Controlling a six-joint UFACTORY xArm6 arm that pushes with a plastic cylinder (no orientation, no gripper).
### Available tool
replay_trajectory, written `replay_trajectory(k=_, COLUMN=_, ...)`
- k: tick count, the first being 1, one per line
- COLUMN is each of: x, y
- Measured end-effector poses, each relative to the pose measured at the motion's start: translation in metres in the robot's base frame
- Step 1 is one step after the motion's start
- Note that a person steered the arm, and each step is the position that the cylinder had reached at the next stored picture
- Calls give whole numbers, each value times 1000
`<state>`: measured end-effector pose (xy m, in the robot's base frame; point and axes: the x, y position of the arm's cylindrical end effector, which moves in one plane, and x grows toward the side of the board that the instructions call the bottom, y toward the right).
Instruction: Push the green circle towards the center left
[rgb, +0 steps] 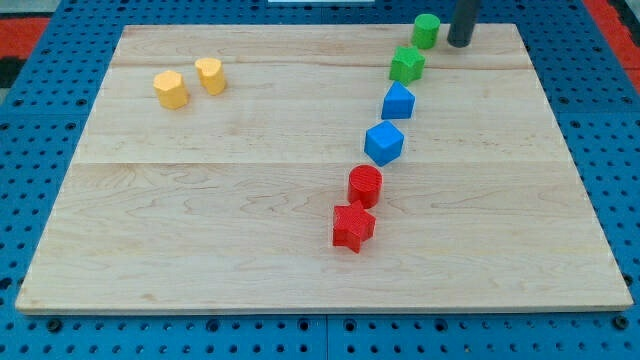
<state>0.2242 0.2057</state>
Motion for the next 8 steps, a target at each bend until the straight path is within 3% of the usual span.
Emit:
replay_trajectory(k=2, x=-32, y=17)
replay_trajectory(k=8, x=-33, y=-37)
